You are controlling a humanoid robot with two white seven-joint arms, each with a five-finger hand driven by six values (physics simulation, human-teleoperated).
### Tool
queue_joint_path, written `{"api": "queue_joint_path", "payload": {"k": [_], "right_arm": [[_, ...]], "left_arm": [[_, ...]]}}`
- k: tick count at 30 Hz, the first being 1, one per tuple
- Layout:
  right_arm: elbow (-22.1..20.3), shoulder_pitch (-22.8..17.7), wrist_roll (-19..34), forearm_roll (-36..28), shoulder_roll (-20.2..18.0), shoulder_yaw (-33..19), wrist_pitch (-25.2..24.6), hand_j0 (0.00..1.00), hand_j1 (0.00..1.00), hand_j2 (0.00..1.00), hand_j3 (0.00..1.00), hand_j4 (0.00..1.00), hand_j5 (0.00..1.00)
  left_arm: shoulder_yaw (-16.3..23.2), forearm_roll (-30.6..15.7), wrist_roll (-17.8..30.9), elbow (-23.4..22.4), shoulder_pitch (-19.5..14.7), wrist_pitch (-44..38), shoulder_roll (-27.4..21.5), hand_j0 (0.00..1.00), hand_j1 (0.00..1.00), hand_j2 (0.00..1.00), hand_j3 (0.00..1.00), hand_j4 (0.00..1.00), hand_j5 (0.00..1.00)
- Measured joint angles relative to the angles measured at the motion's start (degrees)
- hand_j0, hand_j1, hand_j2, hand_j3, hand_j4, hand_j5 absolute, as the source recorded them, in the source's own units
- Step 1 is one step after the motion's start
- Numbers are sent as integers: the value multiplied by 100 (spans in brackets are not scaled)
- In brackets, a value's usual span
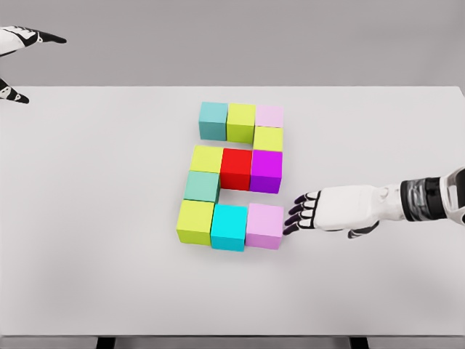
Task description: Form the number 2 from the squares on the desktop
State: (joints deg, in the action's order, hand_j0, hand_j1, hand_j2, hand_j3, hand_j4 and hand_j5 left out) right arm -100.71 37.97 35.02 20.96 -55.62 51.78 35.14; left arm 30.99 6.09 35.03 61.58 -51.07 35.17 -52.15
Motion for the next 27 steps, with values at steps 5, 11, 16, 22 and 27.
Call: {"api": "queue_joint_path", "payload": {"k": [5, 11, 16, 22, 27], "right_arm": [[19, 17, 0, 19, -87, -28, 0, 100, 100, 100, 100, 100, 100], [1097, 88, 0, -1311, -196, -968, 0, 100, 100, 100, 100, 100, 100], [1557, 88, 0, -2144, -176, -1211, 0, 100, 100, 100, 100, 100, 100], [1640, 88, 0, -2311, -164, -1245, 2, 100, 100, 100, 100, 100, 100], [1645, 105, 0, -2317, -156, -1238, 2, 100, 100, 100, 100, 100, 100]], "left_arm": [[-6, -1, 0, 1, 0, 0, -24, 100, 100, 100, 100, 100, 100], [-98, -5, 0, -2, -123, -1, -85, 100, 100, 100, 100, 100, 100], [-174, -2, 0, -19, -114, 0, -305, 100, 100, 100, 100, 100, 100], [-219, -13, 0, 26, -35, 1, -622, 100, 100, 100, 100, 100, 100], [-226, -14, 0, 58, 70, 1, -773, 100, 100, 100, 100, 100, 100]]}}
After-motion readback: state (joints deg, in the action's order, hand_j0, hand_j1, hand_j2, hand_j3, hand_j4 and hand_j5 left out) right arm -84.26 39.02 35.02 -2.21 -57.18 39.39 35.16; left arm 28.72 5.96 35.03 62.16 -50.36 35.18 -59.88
